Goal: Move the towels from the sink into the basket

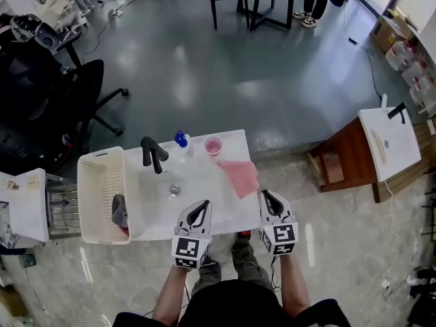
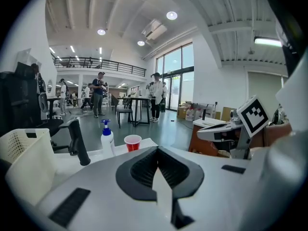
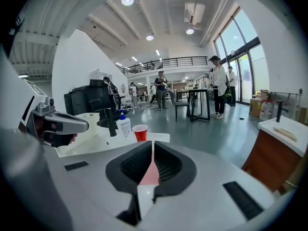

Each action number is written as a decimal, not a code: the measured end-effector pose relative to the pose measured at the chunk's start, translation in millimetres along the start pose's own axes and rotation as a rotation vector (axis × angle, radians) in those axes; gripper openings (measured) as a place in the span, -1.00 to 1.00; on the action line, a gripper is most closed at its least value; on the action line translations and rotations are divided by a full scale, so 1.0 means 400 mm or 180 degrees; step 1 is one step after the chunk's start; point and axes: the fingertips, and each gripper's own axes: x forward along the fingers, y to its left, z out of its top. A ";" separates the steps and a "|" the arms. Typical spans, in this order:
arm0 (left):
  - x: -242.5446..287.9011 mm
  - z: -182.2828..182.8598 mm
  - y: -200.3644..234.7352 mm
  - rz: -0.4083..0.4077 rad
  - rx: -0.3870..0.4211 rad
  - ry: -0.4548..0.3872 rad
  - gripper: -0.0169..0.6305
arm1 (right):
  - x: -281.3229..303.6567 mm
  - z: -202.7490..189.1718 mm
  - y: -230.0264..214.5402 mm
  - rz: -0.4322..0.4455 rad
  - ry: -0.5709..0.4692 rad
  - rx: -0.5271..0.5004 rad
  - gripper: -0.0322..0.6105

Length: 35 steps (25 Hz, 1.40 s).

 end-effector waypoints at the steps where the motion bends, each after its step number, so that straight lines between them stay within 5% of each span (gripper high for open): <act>1: 0.013 -0.011 0.003 0.0010 -0.0015 0.0036 -0.93 | 0.012 -0.011 -0.006 0.0020 0.0031 0.0010 -0.78; 22: 0.184 -0.165 0.055 0.0155 -0.0318 0.0474 -0.93 | 0.215 -0.185 -0.050 0.0409 0.0462 0.0212 -0.76; 24: 0.188 -0.172 0.057 0.0162 -0.0330 0.0495 -0.93 | 0.228 -0.207 -0.042 0.0501 0.0567 0.0275 -0.43; 26: 0.191 -0.177 0.059 0.0172 -0.0339 0.0512 -0.93 | 0.239 -0.229 -0.039 0.0553 0.0670 0.0334 -0.31; 35: 0.193 -0.209 0.068 0.0201 -0.0403 0.0604 -0.93 | 0.255 -0.281 -0.033 0.0583 0.0856 0.0384 -0.29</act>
